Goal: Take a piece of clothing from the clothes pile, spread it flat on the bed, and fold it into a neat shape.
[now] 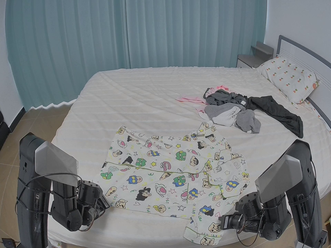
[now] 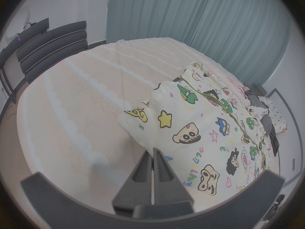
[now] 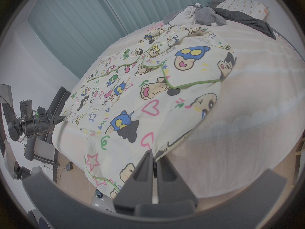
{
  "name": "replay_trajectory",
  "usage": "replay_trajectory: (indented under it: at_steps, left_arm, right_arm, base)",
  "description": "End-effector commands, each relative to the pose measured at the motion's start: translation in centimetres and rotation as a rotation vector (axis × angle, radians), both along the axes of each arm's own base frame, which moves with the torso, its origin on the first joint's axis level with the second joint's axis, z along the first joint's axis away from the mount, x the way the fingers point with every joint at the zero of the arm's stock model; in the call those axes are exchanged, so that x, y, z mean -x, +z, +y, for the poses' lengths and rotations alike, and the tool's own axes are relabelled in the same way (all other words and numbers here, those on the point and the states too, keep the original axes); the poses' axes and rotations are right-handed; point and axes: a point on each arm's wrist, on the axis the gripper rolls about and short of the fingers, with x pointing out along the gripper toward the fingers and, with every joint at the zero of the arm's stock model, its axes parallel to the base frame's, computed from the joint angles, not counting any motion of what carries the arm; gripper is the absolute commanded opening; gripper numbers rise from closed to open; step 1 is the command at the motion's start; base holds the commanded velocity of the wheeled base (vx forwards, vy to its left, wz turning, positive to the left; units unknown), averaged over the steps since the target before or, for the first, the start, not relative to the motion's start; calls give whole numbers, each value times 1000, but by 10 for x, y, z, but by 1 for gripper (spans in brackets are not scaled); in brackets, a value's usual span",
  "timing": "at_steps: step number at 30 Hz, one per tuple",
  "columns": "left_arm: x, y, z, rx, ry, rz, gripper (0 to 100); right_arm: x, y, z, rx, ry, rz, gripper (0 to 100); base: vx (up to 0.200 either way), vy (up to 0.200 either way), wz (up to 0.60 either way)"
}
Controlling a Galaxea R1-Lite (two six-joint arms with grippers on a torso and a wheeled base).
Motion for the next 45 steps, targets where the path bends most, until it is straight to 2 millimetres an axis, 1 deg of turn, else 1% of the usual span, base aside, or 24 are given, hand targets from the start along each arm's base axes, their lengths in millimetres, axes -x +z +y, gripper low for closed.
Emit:
replay_trajectory:
  at_steps: [1, 2, 4, 5, 6, 10, 16, 22, 27, 28, 31, 35, 36, 39, 43, 45]
  left_arm:
    - [6, 0, 1, -14, -13, 13, 0]
    - [10, 1, 2, -21, -19, 12, 0]
    - [13, 3, 3, -19, -21, 7, 0]
    - [13, 3, 3, -19, -21, 5, 0]
    - [15, 3, 3, -22, -23, 6, 0]
    - [21, 3, 5, -31, -27, 26, 0]
    - [30, 3, 5, -65, -67, 63, 0]
    - [31, 4, 3, -66, -76, 55, 0]
    - [25, 9, 11, -60, -49, 12, 0]
    - [25, 13, 16, -68, -47, -3, 0]
    - [26, 17, 20, -66, -69, -17, 0]
    - [24, 27, 33, -62, -91, -60, 0]
    - [22, 27, 37, -62, -109, -62, 100]
    - [18, 28, 43, -17, -165, -69, 100]
    - [15, 26, 62, -25, -345, -69, 100]
    - [13, 24, 66, -30, -397, -76, 100]
  right_arm:
    - [-3, 9, -5, -5, -27, -32, 0]
    - [-4, 15, -9, -7, -37, -40, 0]
    - [1, 20, -11, 1, -29, -41, 0]
    - [1, 21, -12, 4, -27, -40, 0]
    - [7, 22, -15, 31, -7, -29, 0]
    - [10, 22, -19, 64, 16, -29, 0]
    - [11, 22, -21, 72, 17, -23, 0]
    - [13, 21, -20, 80, 35, -17, 0]
    - [14, 21, -20, 91, 49, -20, 0]
    - [15, 21, -21, 97, 56, -17, 0]
    - [17, 20, -21, 101, 63, -12, 0]
    - [16, 22, -20, 95, 65, -19, 0]
    - [16, 22, -20, 95, 65, -19, 0]
    - [17, 22, -19, 94, 70, -19, 0]
    - [19, 21, -16, 97, 83, -15, 0]
    - [19, 21, -16, 97, 85, -14, 0]
  base:
    - [0, 0, 0]
    - [0, 0, 0]
    - [0, 0, 0]
    - [0, 0, 0]
    - [0, 0, 0]
    - [0, 0, 0]
    - [0, 0, 0]
    - [0, 0, 0]
    - [0, 0, 0]
    - [0, 0, 0]
    - [0, 0, 0]
    - [0, 0, 0]
    - [0, 0, 0]
    - [0, 0, 0]
    - [0, 0, 0]
    - [0, 0, 0]
